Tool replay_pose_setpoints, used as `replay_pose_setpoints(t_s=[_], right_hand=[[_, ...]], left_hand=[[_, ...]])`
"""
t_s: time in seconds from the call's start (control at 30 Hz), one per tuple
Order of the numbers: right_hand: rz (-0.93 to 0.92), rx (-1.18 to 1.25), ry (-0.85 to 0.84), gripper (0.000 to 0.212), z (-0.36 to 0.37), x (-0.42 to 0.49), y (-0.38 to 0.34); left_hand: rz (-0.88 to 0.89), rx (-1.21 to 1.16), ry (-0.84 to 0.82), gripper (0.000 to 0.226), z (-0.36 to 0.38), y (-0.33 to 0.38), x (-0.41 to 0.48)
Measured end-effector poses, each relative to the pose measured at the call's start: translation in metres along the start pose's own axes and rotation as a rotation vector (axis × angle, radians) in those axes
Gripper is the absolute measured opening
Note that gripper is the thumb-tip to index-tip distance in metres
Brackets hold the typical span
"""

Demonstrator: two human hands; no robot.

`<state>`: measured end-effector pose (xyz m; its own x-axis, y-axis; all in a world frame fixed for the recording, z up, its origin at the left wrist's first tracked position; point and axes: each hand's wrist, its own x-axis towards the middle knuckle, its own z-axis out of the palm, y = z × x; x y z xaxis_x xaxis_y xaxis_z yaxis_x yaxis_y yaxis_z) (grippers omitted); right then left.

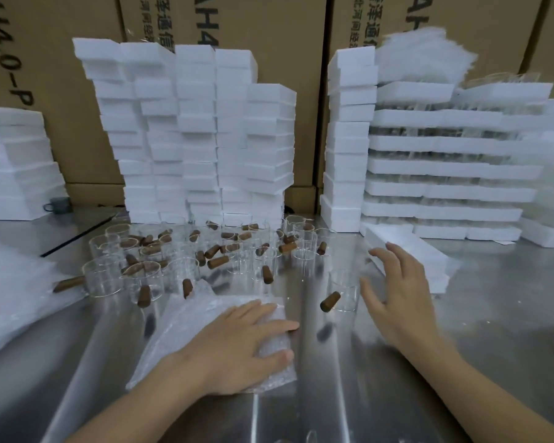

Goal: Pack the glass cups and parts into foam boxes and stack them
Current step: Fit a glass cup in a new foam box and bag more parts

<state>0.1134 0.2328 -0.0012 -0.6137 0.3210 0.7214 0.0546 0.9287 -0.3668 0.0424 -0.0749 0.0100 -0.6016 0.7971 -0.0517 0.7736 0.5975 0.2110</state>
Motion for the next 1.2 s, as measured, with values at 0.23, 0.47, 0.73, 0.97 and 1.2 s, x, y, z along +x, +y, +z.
replay_pose_setpoints(t_s=[0.23, 0.47, 0.73, 0.97, 1.2], right_hand=[[-0.101, -0.086, -0.037, 0.051, -0.056, -0.058, -0.019], [-0.052, -0.004, -0.045, 0.035, -0.057, -0.039, -0.03], [0.331, 0.409, 0.015, 0.02, 0.007, 0.021, -0.02], [0.437, 0.355, -0.206, 0.053, 0.013, 0.006, -0.014], [0.449, 0.412, -0.323, 0.034, 0.006, 0.007, -0.042]], left_hand=[[-0.002, 0.072, 0.105, 0.059, -0.016, -0.017, -0.021], [0.0, 0.009, 0.228, 0.052, -0.035, 0.002, 0.008], [-0.103, -0.295, 0.405, 0.035, -0.005, 0.041, 0.072], [-0.049, -0.355, 0.427, 0.036, 0.014, 0.047, 0.074], [-0.137, -0.329, 0.454, 0.04, 0.014, 0.053, 0.072]])
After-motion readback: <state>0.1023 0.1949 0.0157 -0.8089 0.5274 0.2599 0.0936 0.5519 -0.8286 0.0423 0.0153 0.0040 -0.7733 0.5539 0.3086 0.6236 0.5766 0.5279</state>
